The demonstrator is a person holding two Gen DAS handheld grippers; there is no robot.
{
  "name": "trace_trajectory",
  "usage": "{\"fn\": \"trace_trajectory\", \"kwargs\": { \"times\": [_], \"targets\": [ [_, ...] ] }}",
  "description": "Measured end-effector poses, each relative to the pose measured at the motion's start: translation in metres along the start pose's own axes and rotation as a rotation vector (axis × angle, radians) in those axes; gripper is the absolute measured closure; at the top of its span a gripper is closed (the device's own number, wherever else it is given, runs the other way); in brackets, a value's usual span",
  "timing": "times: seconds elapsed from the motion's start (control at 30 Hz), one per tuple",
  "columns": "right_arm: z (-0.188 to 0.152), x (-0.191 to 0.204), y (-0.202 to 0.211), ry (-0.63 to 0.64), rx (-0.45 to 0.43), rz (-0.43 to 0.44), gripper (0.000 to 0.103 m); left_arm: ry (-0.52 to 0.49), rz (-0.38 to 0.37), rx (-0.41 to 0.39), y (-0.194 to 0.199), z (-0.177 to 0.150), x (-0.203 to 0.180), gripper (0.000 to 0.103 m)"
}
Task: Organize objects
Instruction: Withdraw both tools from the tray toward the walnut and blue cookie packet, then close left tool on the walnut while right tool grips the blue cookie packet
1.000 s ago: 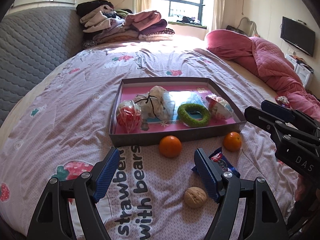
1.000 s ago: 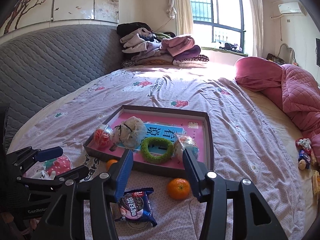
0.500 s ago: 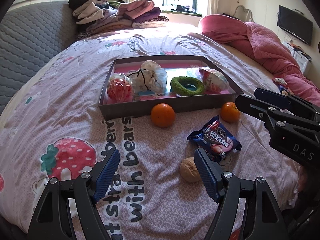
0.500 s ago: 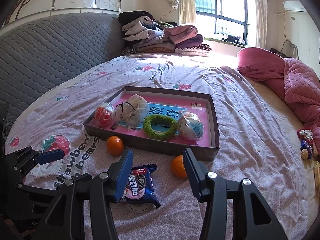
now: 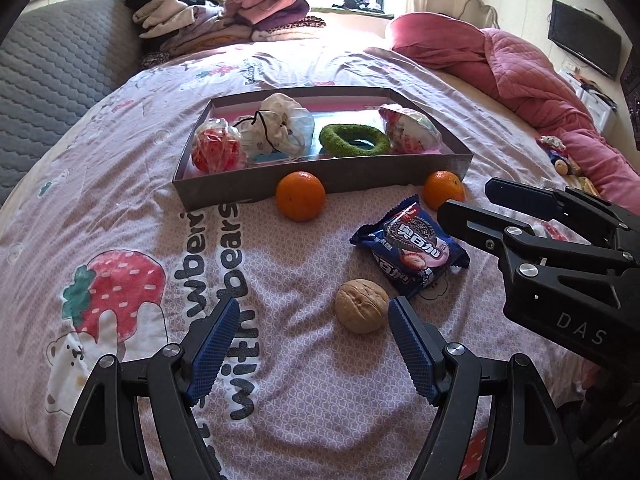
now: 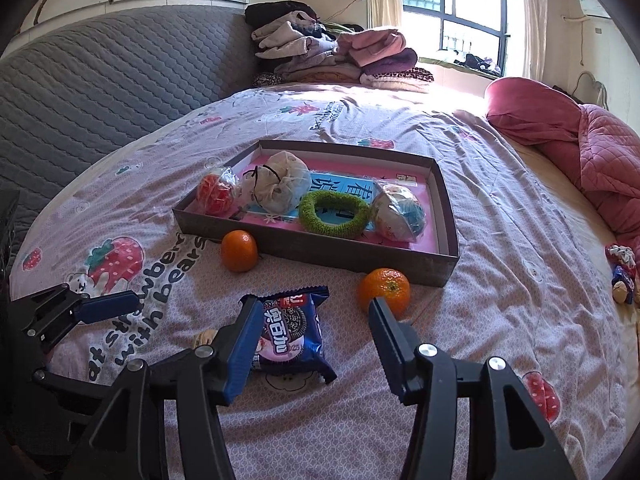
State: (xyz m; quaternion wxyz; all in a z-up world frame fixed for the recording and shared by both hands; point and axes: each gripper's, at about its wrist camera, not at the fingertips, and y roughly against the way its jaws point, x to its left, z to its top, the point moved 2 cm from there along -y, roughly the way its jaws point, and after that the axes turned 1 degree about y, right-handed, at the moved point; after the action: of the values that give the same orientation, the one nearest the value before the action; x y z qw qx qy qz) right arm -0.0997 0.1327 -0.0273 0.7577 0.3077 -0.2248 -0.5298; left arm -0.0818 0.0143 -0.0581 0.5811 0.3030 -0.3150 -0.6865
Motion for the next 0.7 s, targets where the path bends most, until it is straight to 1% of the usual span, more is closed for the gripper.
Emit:
{"fn": "trace_trajectory", "kwargs": {
  "times": [0.4, 0.7],
  "targets": [
    [-0.004, 0.005, -0.004, 0.013, 0.027, 0.018, 0.049, -0.020, -0.007, 0.026, -0.008, -0.004, -0.007, 0.025],
    [-0.007, 0.012, -0.015, 0.022, 0.054, 0.041, 0.049, -0.008, -0.008, 0.035, -0.017, -0.004, -0.007, 0.025]
  ]
}}
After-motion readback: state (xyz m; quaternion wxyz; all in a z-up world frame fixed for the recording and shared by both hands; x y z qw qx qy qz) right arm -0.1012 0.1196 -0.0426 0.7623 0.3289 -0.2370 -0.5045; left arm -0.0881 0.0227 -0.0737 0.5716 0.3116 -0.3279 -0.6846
